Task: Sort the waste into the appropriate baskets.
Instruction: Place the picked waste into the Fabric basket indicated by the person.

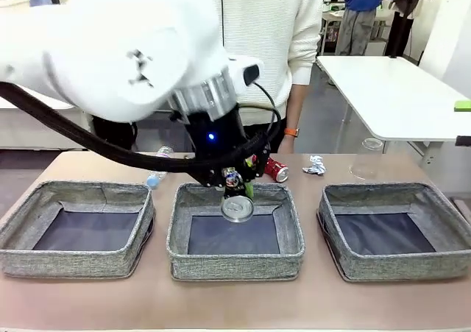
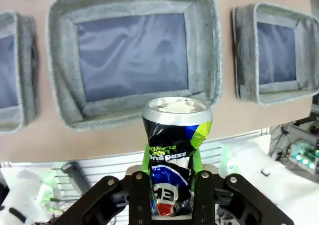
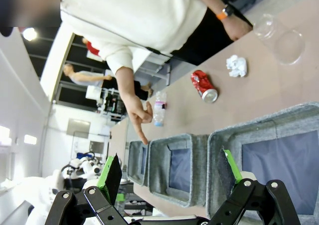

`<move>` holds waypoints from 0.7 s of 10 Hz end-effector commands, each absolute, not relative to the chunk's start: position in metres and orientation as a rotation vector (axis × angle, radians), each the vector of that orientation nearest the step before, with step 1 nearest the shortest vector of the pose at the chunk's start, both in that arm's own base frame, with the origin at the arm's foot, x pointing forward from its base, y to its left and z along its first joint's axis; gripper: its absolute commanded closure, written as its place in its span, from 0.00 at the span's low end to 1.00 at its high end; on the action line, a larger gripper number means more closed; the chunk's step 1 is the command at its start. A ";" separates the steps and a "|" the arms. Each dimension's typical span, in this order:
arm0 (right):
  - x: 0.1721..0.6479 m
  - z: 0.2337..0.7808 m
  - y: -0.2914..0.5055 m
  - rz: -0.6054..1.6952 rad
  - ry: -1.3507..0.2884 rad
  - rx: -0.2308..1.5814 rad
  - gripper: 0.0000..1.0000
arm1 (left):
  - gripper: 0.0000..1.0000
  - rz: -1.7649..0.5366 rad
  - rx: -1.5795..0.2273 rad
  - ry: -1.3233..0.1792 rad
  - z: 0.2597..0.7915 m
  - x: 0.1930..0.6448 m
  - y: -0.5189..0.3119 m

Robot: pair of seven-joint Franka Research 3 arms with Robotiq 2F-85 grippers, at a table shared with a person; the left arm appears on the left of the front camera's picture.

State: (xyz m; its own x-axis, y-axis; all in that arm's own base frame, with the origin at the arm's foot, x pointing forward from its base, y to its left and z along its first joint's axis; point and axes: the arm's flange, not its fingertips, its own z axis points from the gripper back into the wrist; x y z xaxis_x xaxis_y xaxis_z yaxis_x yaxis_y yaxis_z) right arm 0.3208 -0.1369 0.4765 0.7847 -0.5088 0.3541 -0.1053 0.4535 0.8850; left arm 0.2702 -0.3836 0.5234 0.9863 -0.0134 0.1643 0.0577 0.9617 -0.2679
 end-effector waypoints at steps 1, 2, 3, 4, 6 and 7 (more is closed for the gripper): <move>0.325 0.476 -0.137 -0.252 -0.682 1.103 0.00 | 0.67 -0.020 -0.276 -0.157 0.514 0.292 -0.406; 0.325 0.476 -0.137 -0.252 -0.682 1.103 0.00 | 0.67 -0.017 -0.272 -0.161 0.508 0.297 -0.412; 0.325 0.476 -0.137 -0.252 -0.682 1.103 0.00 | 0.67 0.002 -0.263 -0.168 0.503 0.302 -0.415; 0.325 0.476 -0.137 -0.252 -0.682 1.103 0.00 | 0.67 0.020 -0.241 -0.188 0.499 0.306 -0.416; 0.325 0.476 -0.137 -0.252 -0.682 1.103 0.00 | 0.67 0.019 -0.222 -0.178 0.493 0.312 -0.419; 0.325 0.476 -0.137 -0.252 -0.682 1.103 0.00 | 0.67 0.020 -0.210 -0.185 0.490 0.313 -0.420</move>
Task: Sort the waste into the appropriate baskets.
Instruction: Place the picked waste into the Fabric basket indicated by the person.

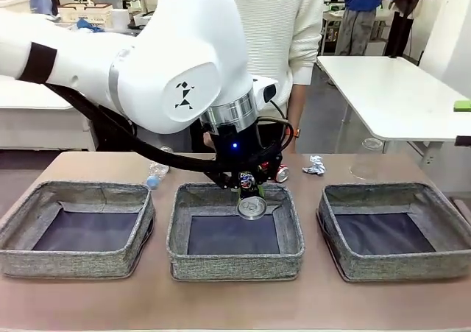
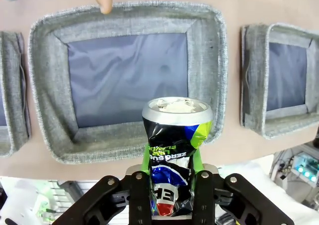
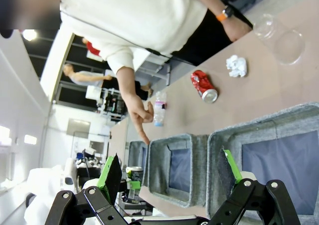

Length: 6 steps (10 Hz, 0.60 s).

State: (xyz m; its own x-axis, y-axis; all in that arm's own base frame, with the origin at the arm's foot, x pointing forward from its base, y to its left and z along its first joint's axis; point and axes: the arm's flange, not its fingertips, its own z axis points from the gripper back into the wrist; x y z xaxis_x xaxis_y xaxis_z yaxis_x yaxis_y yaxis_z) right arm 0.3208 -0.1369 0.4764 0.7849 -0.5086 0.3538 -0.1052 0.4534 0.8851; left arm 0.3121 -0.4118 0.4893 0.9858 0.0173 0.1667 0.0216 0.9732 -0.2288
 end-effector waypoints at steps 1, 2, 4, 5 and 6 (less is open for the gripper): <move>0.325 0.476 -0.137 -0.252 -0.682 1.103 0.00 | 0.67 0.022 -0.219 -0.179 0.487 0.315 -0.419; 0.325 0.476 -0.137 -0.252 -0.682 1.103 0.00 | 0.67 0.028 -0.213 -0.190 0.486 0.316 -0.417; 0.325 0.476 -0.137 -0.252 -0.682 1.103 0.00 | 0.11 0.028 -0.209 -0.200 0.484 0.317 -0.412; 0.325 0.476 -0.137 -0.252 -0.682 1.103 0.00 | 0.11 0.033 -0.209 -0.218 0.484 0.317 -0.411; 0.325 0.476 -0.137 -0.252 -0.682 1.103 0.00 | 0.00 0.042 -0.207 -0.237 0.485 0.317 -0.410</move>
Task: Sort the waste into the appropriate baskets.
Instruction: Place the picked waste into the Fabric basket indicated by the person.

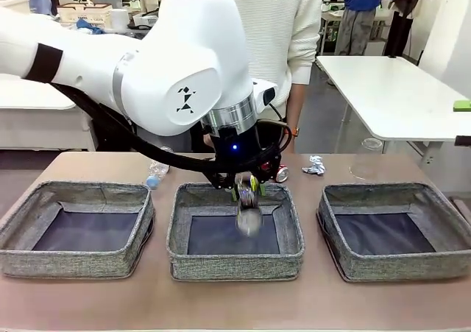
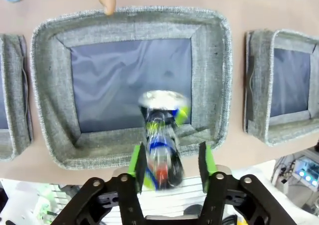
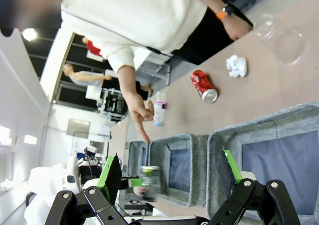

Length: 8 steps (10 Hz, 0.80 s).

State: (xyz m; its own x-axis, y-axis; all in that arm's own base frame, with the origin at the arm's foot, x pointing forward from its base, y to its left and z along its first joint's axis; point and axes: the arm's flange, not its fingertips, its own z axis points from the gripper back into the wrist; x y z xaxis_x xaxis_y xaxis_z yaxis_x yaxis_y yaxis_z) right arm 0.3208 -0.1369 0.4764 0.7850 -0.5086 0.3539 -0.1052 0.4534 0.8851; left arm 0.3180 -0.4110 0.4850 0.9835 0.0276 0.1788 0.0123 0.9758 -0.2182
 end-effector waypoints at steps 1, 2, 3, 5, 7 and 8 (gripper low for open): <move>0.325 0.476 -0.137 -0.252 -0.682 1.103 0.00 | 0.09 0.048 -0.207 -0.252 0.485 0.316 -0.408; 0.325 0.476 -0.137 -0.252 -0.682 1.103 0.00 | 0.00 0.050 -0.204 -0.256 0.485 0.316 -0.408; 0.325 0.476 -0.137 -0.252 -0.682 1.103 0.00 | 0.00 0.051 -0.203 -0.258 0.485 0.316 -0.408; 0.325 0.476 -0.137 -0.252 -0.682 1.103 0.00 | 0.00 0.041 -0.212 -0.248 0.487 0.316 -0.405; 0.325 0.476 -0.137 -0.252 -0.682 1.103 0.00 | 0.00 -0.043 -0.399 -0.129 0.512 0.327 -0.363; 0.325 0.476 -0.137 -0.252 -0.682 1.103 0.00 | 0.00 -0.112 -0.600 -0.038 0.533 0.334 -0.318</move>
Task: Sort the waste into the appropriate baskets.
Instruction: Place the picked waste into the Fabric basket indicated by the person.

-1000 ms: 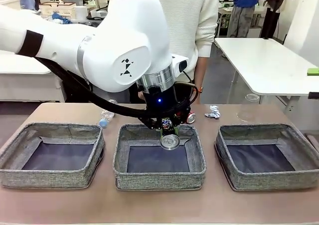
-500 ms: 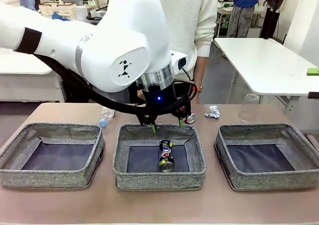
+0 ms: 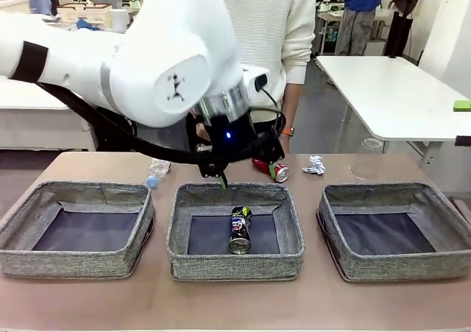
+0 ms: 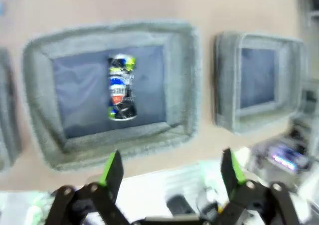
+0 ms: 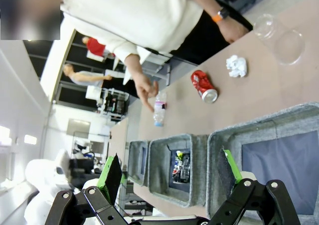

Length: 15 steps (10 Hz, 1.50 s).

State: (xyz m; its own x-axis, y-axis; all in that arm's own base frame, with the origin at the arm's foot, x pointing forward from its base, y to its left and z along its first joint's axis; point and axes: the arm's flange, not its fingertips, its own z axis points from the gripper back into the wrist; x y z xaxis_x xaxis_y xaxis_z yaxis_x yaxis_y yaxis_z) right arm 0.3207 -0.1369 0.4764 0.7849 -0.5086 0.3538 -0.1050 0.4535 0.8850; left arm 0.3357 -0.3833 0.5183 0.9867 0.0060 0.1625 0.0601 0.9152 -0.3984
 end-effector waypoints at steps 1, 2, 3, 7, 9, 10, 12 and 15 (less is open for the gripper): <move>0.325 0.476 -0.137 -0.252 -0.682 1.103 0.00 | 0.00 -0.173 -0.898 0.049 0.550 0.335 -0.275; 0.325 0.476 -0.137 -0.252 -0.682 1.103 0.00 | 0.00 -0.236 -1.124 0.135 0.556 0.338 -0.235; 0.325 0.476 -0.137 -0.252 -0.682 1.103 0.00 | 0.00 -0.198 -1.258 0.154 0.551 0.345 -0.197; 0.325 0.476 -0.137 -0.252 -0.682 1.103 0.00 | 0.00 0.061 -1.476 0.118 0.507 0.360 -0.073; 0.325 0.476 -0.137 -0.252 -0.682 1.103 0.00 | 0.00 0.146 -1.571 0.172 0.462 0.362 -0.049; 0.325 0.476 -0.137 -0.252 -0.682 1.103 0.00 | 0.00 0.162 -1.551 0.240 0.444 0.367 -0.055; 0.325 0.476 -0.137 -0.252 -0.682 1.103 0.00 | 0.00 0.112 -1.542 0.147 0.479 0.356 -0.035; 0.325 0.476 -0.137 -0.252 -0.682 1.103 0.00 | 0.00 0.112 -1.542 0.147 0.479 0.356 -0.035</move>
